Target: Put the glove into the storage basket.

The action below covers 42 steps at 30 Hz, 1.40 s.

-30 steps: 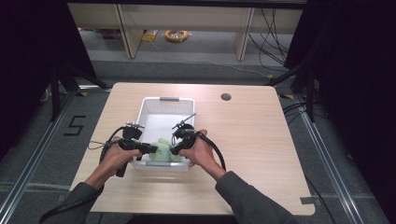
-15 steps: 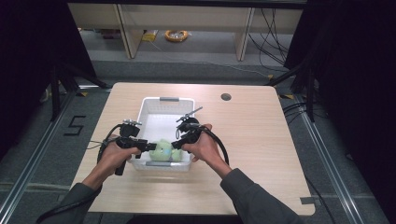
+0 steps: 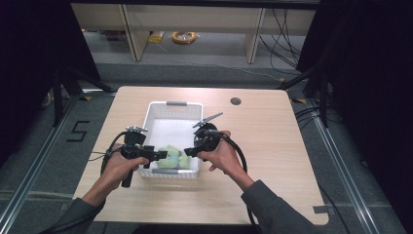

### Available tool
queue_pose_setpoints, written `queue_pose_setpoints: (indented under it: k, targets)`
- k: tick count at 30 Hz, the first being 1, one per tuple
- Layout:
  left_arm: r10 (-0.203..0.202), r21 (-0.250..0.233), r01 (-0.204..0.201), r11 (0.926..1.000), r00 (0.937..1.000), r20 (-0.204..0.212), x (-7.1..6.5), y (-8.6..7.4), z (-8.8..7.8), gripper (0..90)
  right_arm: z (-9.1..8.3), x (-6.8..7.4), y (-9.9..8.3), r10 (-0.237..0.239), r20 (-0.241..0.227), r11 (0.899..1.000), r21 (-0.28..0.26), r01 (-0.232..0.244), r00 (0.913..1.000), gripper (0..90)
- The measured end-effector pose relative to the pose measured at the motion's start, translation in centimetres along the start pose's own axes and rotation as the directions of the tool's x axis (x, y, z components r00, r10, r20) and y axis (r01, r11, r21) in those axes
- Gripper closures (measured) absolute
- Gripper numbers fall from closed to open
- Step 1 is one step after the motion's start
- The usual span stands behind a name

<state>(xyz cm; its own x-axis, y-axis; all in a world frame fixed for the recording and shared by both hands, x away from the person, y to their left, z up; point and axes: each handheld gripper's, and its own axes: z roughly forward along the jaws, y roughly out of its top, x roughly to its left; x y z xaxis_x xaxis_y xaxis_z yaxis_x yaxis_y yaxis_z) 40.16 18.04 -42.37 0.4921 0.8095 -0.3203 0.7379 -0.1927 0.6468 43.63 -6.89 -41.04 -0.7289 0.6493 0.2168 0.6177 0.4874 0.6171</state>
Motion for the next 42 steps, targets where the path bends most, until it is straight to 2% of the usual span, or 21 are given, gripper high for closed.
queue_pose_setpoints:
  k: [3,5,8,9,10,11,13,15,16,19,21,27,28,30,32,33,36,37,40,41,42]
  targets:
    - [0.002,-0.002,-0.002,1.0000,0.9998,0.018,-0.4,-0.2,0.0,33.2,-0.4,0.0,-0.3,0.025,-0.011,1.000,-0.003,-0.025,0.9996,43.8]
    - [0.002,-0.001,-0.001,1.0000,0.9994,0.035,-0.7,-0.3,-0.1,32.5,-0.7,-0.2,-0.6,0.021,0.008,1.000,-0.019,-0.021,0.9997,41.8]
    - [0.006,-0.007,-0.006,1.0000,0.9986,0.053,-1.2,-0.6,-0.1,31.3,-1.5,-0.5,-1.0,0.001,-0.030,0.999,-0.046,-0.002,0.9996,40.4]
    - [0.000,-0.022,0.001,0.9997,0.9985,0.054,-1.6,-0.7,-0.1,30.7,-2.0,-0.5,-1.3,0.027,-0.011,0.999,-0.035,-0.027,0.9996,39.3]
    - [-0.001,-0.021,0.003,0.9998,0.9980,0.063,-1.7,-0.8,-0.1,30.7,-2.0,-0.5,-1.3,0.027,-0.011,0.999,-0.035,-0.027,0.9996,39.3]
    - [0.007,-0.026,-0.005,0.9997,0.9974,0.072,-2.1,-1.0,-0.2,30.4,-2.5,-0.7,-1.6,0.013,-0.043,0.998,-0.058,-0.016,0.9990,38.7]
    - [0.020,-0.028,-0.018,0.9994,0.9968,0.078,-2.3,-1.1,-0.2,30.2,-2.7,-0.9,-1.7,-0.003,-0.048,0.998,-0.067,0.000,0.9989,38.5]
    - [0.011,-0.049,-0.007,0.9988,0.9960,0.089,-2.9,-1.3,-0.2,29.4,-3.2,-0.9,-2.1,0.016,-0.049,0.997,-0.073,-0.020,0.9987,37.9]
    - [0.023,-0.049,-0.019,0.9986,0.9954,0.093,-3.2,-1.4,-0.3,28.9,-3.3,-1.2,-2.2,0.002,-0.045,0.997,-0.082,-0.006,0.9990,37.5]
    - [0.047,-0.062,-0.040,0.9973,0.9922,0.115,-4.1,-1.6,-0.4,28.1,-4.2,-1.3,-3.0,0.012,-0.049,0.995,-0.098,-0.017,0.9987,36.4]
    - [0.042,-0.073,-0.034,0.9968,0.9922,0.117,-4.5,-1.7,-0.3,28.0,-4.5,-1.4,-3.1,0.012,-0.047,0.994,-0.106,-0.017,0.9988,36.4]
    - [0.072,-0.086,-0.060,0.9945,0.9875,0.141,-5.8,-2.1,-0.3,24.9,-5.8,-1.7,-4.2,0.009,-0.058,0.990,-0.139,-0.017,0.9983,35.6]
    - [0.075,-0.084,-0.062,0.9945,0.9855,0.152,-5.9,-2.1,-0.3,24.3,-6.0,-1.6,-4.3,0.026,-0.060,0.990,-0.137,-0.034,0.9979,35.5]
    - [0.078,-0.093,-0.064,0.9937,0.9850,0.154,-6.2,-2.2,-0.2,23.3,-6.3,-2.1,-4.7,-0.001,-0.047,0.988,-0.155,-0.006,0.9989,35.1]
    - [0.081,-0.091,-0.067,0.9936,0.9819,0.171,-6.4,-2.4,-0.2,22.1,-6.8,-2.3,-5.2,0.023,-0.056,0.987,-0.158,-0.032,0.9981,34.7]
    - [0.081,-0.098,-0.065,0.9931,0.9828,0.166,-6.5,-2.4,-0.2,21.5,-6.9,-2.4,-5.4,0.017,-0.054,0.986,-0.164,-0.026,0.9984,34.5]
    - [0.089,-0.096,-0.072,0.9928,0.9793,0.182,-6.7,-2.5,-0.2,20.5,-7.2,-2.6,-5.7,0.020,-0.057,0.985,-0.168,-0.030,0.9982,34.3]
    - [0.091,-0.098,-0.074,0.9924,0.9790,0.182,-6.9,-2.6,-0.2,19.7,-7.6,-2.6,-6.1,0.040,-0.050,0.985,-0.167,-0.047,0.9980,34.1]
    - [0.095,-0.102,-0.077,0.9918,0.9777,0.187,-7.1,-2.8,-0.1,19.1,-7.9,-2.6,-6.6,0.051,-0.058,0.983,-0.174,-0.061,0.9970,33.7]
    - [0.095,-0.102,-0.077,0.9918,0.9777,0.187,-7.1,-2.8,-0.1,18.6,-8.0,-2.8,-6.8,0.040,-0.052,0.982,-0.180,-0.049,0.9979,33.6]
    - [0.100,-0.102,-0.081,0.9914,0.9752,0.197,-7.2,-2.9,0.0,18.5,-8.1,-2.7,-7.0,0.059,-0.058,0.982,-0.178,-0.068,0.9966,33.5]
